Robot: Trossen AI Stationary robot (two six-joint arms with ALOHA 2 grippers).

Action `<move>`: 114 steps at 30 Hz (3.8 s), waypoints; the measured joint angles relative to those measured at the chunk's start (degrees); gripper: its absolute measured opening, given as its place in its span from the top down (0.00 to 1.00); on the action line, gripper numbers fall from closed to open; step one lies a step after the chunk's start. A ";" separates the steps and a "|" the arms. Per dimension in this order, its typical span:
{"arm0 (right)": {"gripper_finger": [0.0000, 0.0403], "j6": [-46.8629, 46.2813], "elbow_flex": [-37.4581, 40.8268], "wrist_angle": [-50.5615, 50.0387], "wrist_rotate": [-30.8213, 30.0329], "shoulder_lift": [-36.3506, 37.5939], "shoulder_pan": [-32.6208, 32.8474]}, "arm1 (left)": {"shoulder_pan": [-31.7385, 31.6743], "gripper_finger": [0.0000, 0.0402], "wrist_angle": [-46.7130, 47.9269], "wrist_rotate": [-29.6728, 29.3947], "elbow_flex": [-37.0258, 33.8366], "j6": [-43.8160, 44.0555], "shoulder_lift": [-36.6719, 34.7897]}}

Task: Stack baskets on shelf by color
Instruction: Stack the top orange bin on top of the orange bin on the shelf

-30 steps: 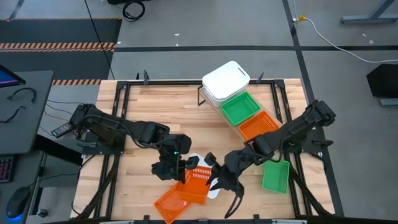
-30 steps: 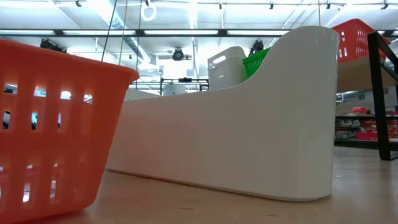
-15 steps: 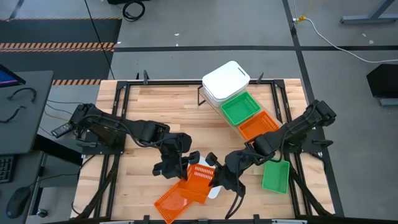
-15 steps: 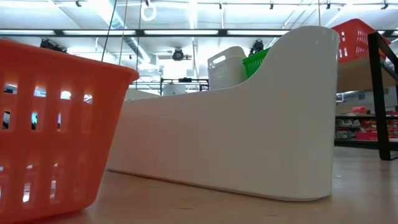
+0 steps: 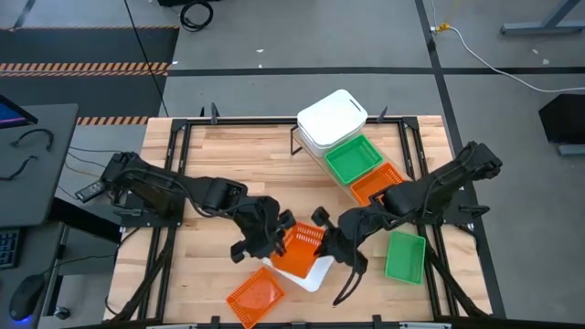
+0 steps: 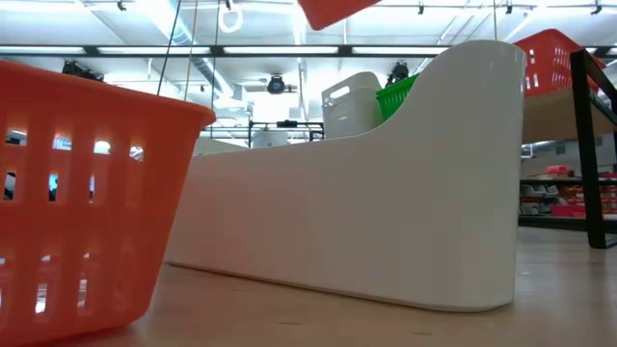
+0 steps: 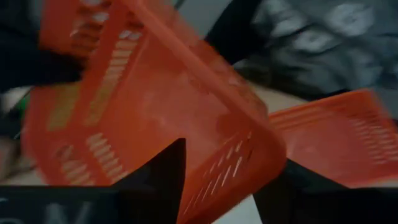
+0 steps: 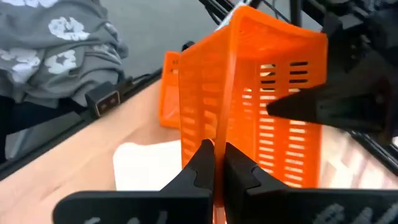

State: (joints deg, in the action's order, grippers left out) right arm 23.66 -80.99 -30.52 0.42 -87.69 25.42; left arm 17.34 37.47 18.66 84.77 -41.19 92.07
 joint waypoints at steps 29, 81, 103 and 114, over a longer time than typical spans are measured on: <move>0.98 -12.58 -15.08 -40.49 -21.18 2.92 2.67 | -4.76 0.59 8.65 -30.28 -0.02 24.63 -8.08; 0.97 -34.79 -4.05 -59.47 -16.19 20.57 5.47 | -27.41 0.88 -47.83 -16.64 -41.48 41.02 -29.13; 0.97 -30.13 4.66 -59.50 -20.03 20.49 9.19 | -26.73 0.89 -48.21 -16.16 -41.48 43.34 -29.13; 0.97 -27.98 4.63 -59.50 -23.39 20.49 9.75 | -26.75 0.90 -48.70 -16.18 -41.48 43.54 -29.13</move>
State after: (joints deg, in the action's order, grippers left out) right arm -4.32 -76.36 -90.02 -22.97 -67.20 35.18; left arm -9.41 -11.22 2.48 43.29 2.35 62.94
